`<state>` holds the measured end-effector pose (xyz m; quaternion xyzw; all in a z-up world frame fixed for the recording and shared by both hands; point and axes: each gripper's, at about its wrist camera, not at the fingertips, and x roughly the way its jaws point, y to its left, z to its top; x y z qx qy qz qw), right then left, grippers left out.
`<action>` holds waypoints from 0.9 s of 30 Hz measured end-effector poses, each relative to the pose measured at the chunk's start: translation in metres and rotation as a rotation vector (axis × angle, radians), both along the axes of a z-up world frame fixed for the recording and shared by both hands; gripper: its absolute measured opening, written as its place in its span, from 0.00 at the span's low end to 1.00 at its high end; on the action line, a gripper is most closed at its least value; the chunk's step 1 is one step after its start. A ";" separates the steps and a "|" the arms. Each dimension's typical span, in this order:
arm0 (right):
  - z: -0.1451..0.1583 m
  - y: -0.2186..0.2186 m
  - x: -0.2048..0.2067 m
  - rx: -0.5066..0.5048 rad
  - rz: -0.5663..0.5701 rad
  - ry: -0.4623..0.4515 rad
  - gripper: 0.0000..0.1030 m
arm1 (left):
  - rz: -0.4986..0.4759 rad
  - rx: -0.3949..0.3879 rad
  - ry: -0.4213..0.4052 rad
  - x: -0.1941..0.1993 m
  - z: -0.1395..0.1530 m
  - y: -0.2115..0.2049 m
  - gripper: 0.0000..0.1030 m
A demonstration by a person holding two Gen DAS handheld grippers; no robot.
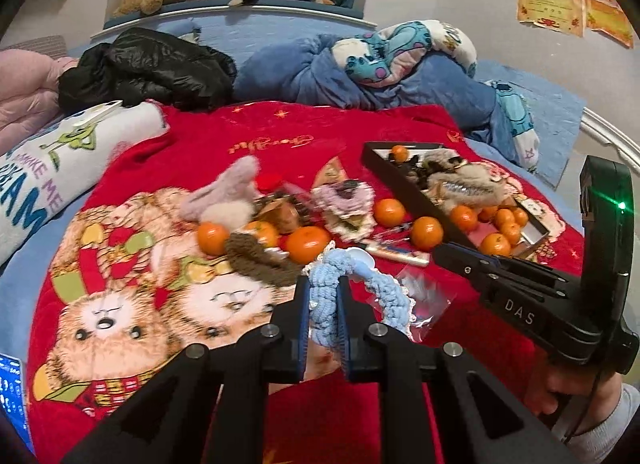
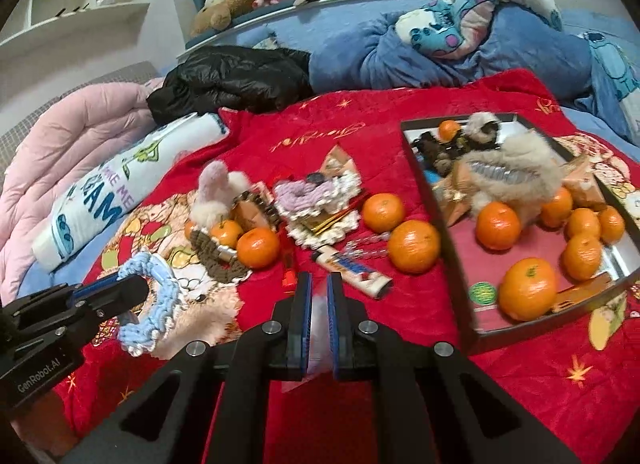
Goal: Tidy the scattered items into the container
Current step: 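Lift the badge with the right gripper while the left gripper holds the scrunchie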
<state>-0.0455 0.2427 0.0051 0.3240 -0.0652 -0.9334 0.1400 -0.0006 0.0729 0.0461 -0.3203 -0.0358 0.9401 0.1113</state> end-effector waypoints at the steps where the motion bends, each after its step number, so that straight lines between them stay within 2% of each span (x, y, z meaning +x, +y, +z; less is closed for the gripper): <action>1: 0.001 0.005 0.001 -0.003 -0.008 0.003 0.07 | -0.006 0.003 0.002 -0.001 0.001 0.004 0.13; 7: 0.005 0.047 0.010 -0.062 -0.048 -0.005 0.07 | -0.045 0.008 0.029 -0.005 0.010 0.032 0.13; 14: 0.001 0.059 0.016 -0.154 0.017 -0.042 0.14 | -0.049 -0.025 -0.005 -0.008 -0.001 0.037 0.13; 16: 0.001 0.053 0.016 -0.134 0.028 -0.040 0.18 | -0.039 -0.039 -0.011 -0.007 -0.005 0.033 0.13; 17: 0.001 0.048 0.015 -0.121 0.042 -0.044 0.27 | -0.033 -0.051 -0.011 -0.006 -0.006 0.029 0.13; 19: -0.003 0.037 0.013 -0.109 0.059 -0.053 0.36 | -0.023 -0.063 -0.012 -0.004 -0.008 0.022 0.13; 23: -0.014 0.017 0.006 -0.055 0.079 -0.083 0.37 | -0.003 -0.083 -0.023 0.003 -0.016 0.002 0.13; 27: -0.026 0.008 0.001 -0.050 0.091 -0.116 0.39 | 0.016 -0.110 -0.042 0.012 -0.026 -0.020 0.13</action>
